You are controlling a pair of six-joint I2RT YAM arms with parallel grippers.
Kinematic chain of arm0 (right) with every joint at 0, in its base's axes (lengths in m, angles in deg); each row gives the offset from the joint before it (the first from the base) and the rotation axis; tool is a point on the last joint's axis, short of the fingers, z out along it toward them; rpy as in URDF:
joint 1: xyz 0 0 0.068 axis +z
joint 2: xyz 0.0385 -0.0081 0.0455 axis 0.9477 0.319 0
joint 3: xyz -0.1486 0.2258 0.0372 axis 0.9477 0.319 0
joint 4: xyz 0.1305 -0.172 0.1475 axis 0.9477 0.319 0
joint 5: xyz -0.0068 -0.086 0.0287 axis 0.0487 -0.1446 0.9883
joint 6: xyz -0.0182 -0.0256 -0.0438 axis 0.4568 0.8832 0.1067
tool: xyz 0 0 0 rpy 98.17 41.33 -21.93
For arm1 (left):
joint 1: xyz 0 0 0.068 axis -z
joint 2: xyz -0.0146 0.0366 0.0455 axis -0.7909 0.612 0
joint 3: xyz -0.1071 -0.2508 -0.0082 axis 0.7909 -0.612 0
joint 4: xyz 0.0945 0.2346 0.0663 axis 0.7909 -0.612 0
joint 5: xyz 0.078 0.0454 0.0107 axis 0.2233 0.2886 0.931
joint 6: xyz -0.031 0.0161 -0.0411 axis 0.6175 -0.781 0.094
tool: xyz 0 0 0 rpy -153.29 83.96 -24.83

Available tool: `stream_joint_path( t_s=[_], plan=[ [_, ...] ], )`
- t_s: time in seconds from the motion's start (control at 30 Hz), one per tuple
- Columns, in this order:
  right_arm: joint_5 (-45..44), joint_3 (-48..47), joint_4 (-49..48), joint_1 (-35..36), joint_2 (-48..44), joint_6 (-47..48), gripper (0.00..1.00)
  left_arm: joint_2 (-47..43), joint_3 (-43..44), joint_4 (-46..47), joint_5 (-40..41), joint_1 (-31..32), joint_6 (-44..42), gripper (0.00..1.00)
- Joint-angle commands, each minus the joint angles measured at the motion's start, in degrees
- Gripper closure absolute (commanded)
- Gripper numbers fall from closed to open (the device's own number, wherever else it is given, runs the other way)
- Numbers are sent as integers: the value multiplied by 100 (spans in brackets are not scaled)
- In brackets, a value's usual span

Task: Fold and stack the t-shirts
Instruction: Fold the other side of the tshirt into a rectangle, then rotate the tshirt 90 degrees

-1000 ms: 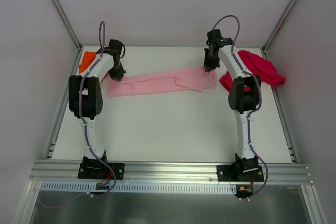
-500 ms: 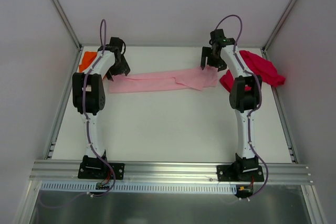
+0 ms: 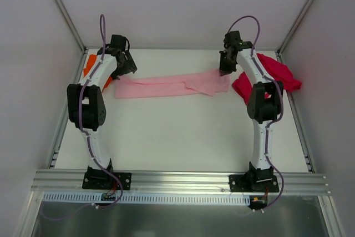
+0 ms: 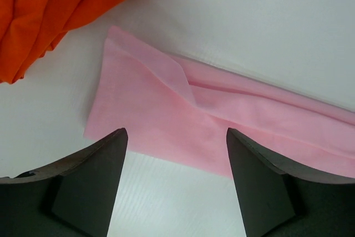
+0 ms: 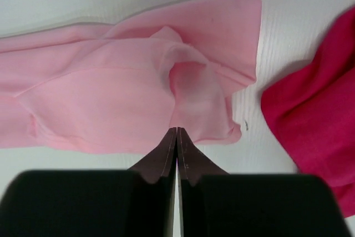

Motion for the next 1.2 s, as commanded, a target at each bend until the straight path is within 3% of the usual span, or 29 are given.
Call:
stream_joint_path(
  t_s=[0.0, 0.13, 0.2, 0.27, 0.4, 0.57, 0.73, 0.93, 1.07, 1.17],
  plan=[
    [123, 416, -208, 25, -962, 48, 99, -561, -427, 368, -280, 142, -16, 27],
    [43, 717, -332, 7, -1264, 171, 99, -746, -675, 440, -457, 432, -51, 42],
    [341, 489, -69, 16, -1185, 172, 99, -633, -833, 527, -500, 599, -95, 58],
    [787, 610, 3, 25, -1228, 31, 99, -422, -650, 440, -562, 652, -122, 67],
    [922, 1488, -251, 341, -1781, 31, 99, 246, -149, 229, -572, 687, -227, 66],
    [1422, 1850, -7, 464, -1958, -74, 99, 554, 273, 142, -475, 688, -385, 66],
    [1695, 2412, -155, 534, -2054, -118, 99, 774, 371, 97, -457, 688, -412, 81],
    [1801, 2221, -147, 552, -1546, -119, 99, 880, 336, -78, -492, 688, -342, 100],
    [1705, 2070, -32, 578, -1334, 4, 95, 845, 187, -219, -457, 688, -350, 100],
    [1616, 1921, 64, 579, -1220, -13, 97, 801, 20, -202, -378, 687, -342, 100]
  ],
)
